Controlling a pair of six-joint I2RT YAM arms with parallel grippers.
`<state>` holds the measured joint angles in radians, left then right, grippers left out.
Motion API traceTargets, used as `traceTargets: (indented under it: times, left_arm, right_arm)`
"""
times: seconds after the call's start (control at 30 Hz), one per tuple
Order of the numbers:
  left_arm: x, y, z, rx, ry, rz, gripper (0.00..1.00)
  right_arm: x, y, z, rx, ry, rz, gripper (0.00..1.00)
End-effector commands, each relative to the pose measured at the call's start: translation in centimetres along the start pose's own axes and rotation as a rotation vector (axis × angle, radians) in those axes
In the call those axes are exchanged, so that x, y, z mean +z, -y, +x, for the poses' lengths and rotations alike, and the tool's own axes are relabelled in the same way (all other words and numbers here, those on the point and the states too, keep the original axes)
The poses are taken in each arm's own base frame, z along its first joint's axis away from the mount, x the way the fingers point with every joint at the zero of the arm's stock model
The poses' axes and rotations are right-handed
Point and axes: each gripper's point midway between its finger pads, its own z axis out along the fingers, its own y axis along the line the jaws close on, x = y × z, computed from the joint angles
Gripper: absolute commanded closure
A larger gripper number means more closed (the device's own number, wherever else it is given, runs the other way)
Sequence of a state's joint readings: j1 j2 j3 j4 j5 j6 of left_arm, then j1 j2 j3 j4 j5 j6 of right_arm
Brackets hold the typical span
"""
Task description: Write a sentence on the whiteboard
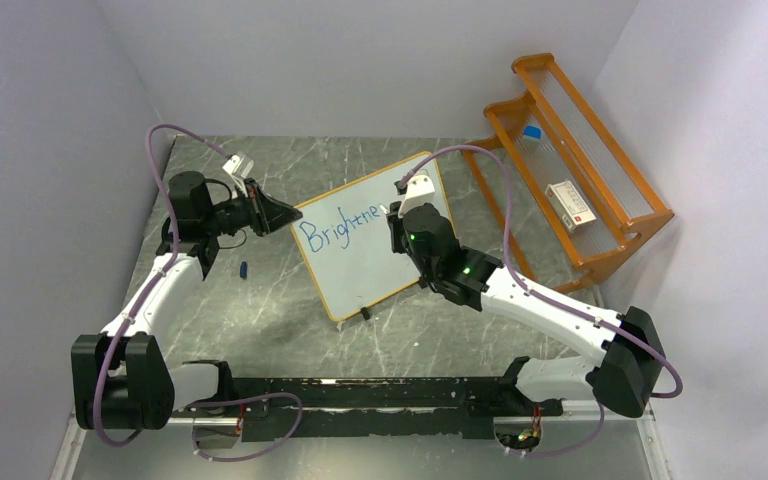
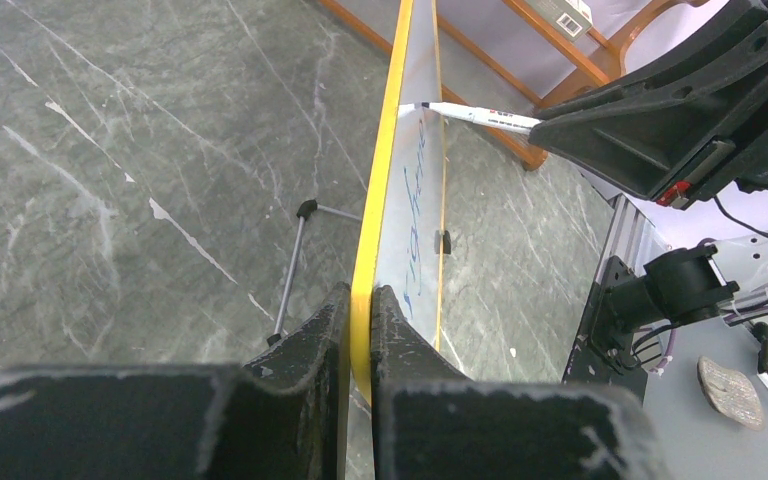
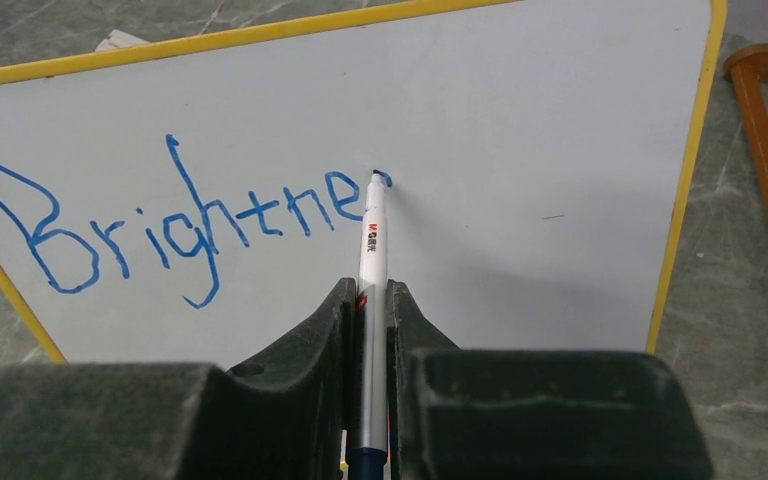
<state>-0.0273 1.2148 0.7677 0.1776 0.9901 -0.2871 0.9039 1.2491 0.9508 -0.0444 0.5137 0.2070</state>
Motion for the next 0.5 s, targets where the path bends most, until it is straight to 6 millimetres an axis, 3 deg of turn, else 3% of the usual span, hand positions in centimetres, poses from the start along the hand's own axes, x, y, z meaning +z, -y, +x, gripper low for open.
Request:
traceTargets:
  times: [0.0, 0.47]
  left_arm:
    - [0.4, -1.4, 4.0, -0.084, -0.103, -0.05, 0.95]
    - [0.4, -1.5, 4.0, -0.083, -0.102, -0.053, 0.95]
  right_arm:
    - [0.1, -0.6, -2.0, 0.022, 0.046, -0.025, 1.0]
    - [-0.4, 0.2, 0.2, 0.005, -0.02, -0.008, 1.0]
